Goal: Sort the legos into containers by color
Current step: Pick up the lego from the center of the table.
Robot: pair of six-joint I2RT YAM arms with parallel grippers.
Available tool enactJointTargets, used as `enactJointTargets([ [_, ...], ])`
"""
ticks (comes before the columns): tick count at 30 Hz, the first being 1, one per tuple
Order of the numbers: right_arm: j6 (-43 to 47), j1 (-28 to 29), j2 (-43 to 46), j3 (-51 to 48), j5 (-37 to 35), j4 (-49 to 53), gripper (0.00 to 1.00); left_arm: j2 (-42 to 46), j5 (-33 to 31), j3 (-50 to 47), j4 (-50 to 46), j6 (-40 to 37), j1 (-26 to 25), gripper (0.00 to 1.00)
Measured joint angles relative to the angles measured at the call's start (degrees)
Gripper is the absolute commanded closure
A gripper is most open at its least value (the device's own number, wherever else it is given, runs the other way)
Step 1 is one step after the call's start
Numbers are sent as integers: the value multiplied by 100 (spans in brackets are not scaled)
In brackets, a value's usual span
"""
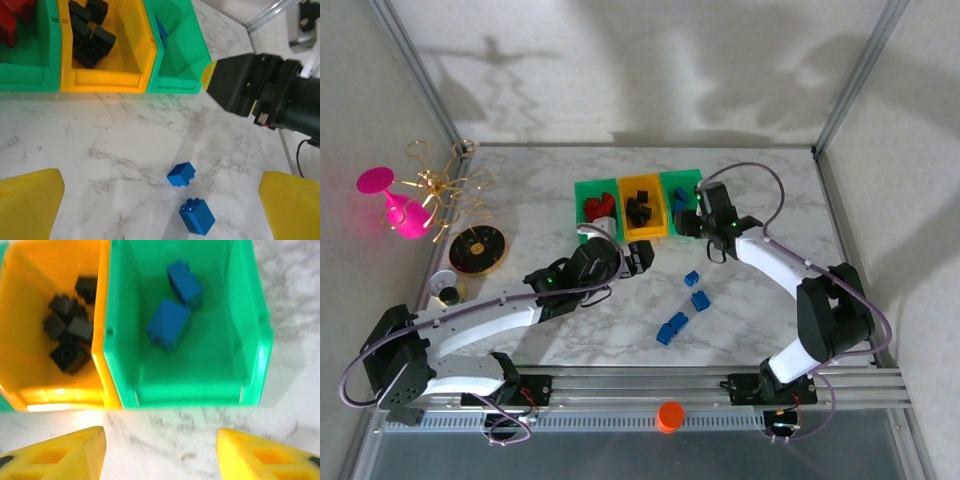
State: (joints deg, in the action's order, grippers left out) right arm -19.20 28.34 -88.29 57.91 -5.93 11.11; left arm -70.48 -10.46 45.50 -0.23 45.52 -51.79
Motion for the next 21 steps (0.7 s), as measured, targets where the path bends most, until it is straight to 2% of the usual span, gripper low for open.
enactJointTargets([
  [9,-358,498,466,-975,-162,74,34,348,-63,-566,46,431,-358,0],
  [21,-651,1054,284,-1460,-354,50,28,420,-328,-743,221,859,-656,0],
])
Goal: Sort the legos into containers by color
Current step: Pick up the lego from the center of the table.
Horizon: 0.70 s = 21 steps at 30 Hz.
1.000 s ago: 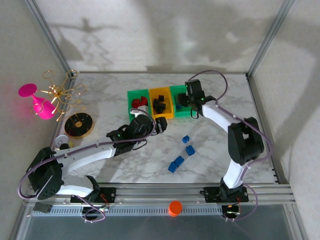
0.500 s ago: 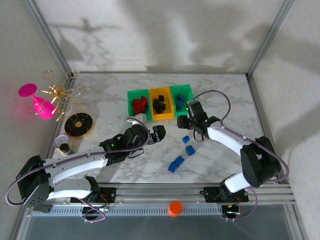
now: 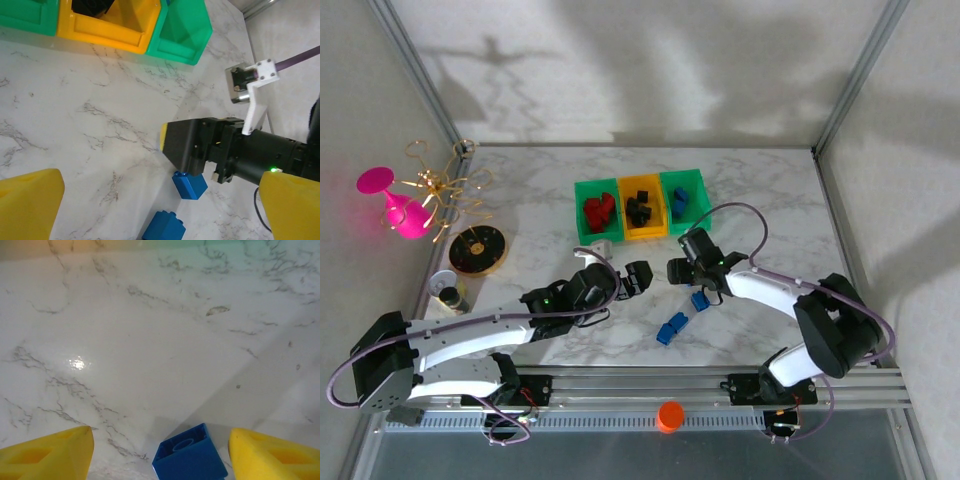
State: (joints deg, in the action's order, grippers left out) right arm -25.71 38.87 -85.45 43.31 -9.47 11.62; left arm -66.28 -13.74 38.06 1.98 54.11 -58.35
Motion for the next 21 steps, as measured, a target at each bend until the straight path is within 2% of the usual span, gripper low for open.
enactJointTargets([
  [6,-39,234,-282,-11,-352,2,33,-107,-26,0,2,22,-57,0],
  [16,85,232,-411,-20,-496,-24,55,-133,-90,0,0,22,-63,0],
  [21,94,232,-413,-20,-555,-28,63,-133,-111,0,0,22,-83,0],
])
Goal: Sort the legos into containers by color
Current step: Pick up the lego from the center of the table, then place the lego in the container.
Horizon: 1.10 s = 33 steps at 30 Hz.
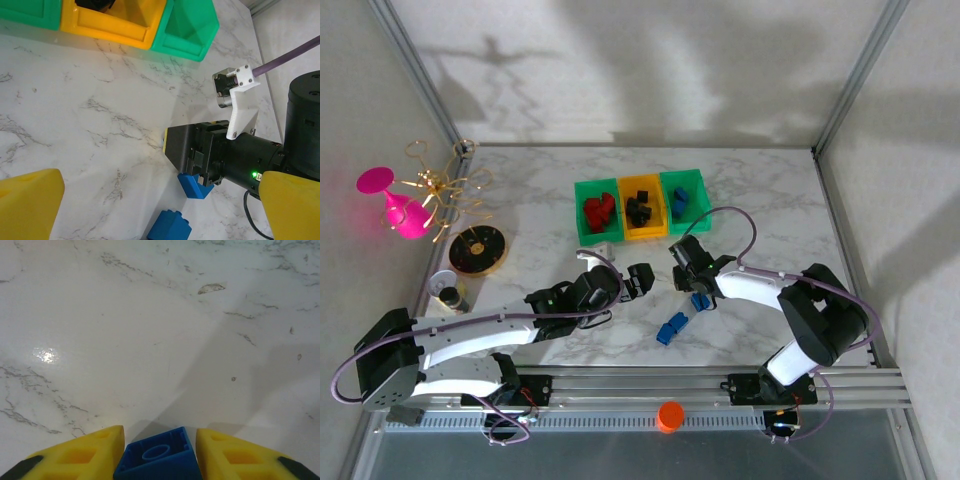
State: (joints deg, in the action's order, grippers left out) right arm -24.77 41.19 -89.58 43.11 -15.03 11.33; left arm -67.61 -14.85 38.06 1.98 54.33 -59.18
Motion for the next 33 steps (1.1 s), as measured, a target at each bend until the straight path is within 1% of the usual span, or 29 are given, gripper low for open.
enactJointTargets([
  [7,2,0,0,7,0,0,70,0,-4,0,0,-2,0,0],
  [12,11,-4,22,140,22,70,71,2,-35,2,-9,-7,0,0],
  [17,92,-83,44,573,2,197,70,2,-151,81,-70,-68,2,0],
  [24,289,-699,-35,1257,-31,243,70,-4,-173,354,-92,-221,59,0],
  [33,490,-1255,-907,2236,-157,131,70,-181,-149,588,-94,-435,396,0],
])
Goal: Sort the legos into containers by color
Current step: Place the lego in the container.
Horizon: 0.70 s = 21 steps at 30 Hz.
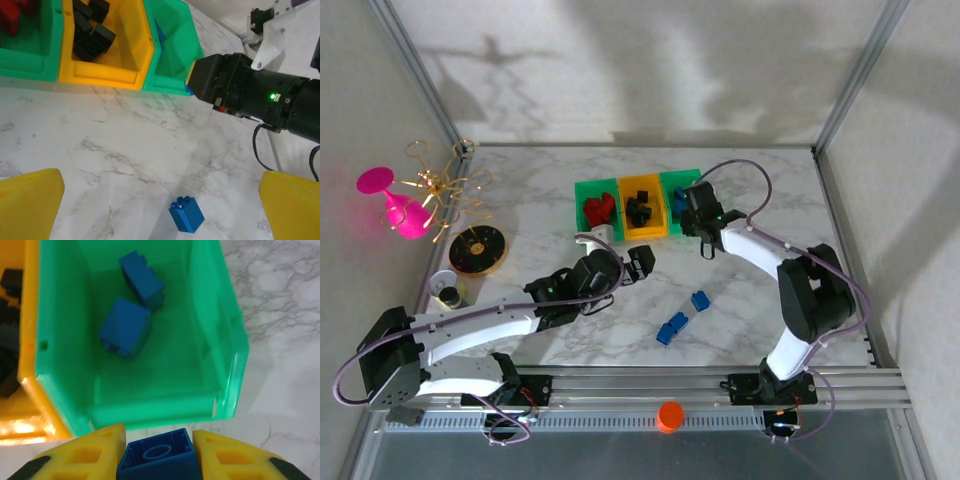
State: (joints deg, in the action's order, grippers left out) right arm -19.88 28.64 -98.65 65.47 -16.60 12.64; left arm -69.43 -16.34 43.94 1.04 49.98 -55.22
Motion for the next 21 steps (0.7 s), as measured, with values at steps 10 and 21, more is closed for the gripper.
enactJointTargets([
  [10,87,-254,-922,811,-168,-173,69,-122,149,33,22,-96,310,0],
  [21,107,-278,-1412,1226,-162,-280,62,-240,308,55,48,-199,426,0],
])
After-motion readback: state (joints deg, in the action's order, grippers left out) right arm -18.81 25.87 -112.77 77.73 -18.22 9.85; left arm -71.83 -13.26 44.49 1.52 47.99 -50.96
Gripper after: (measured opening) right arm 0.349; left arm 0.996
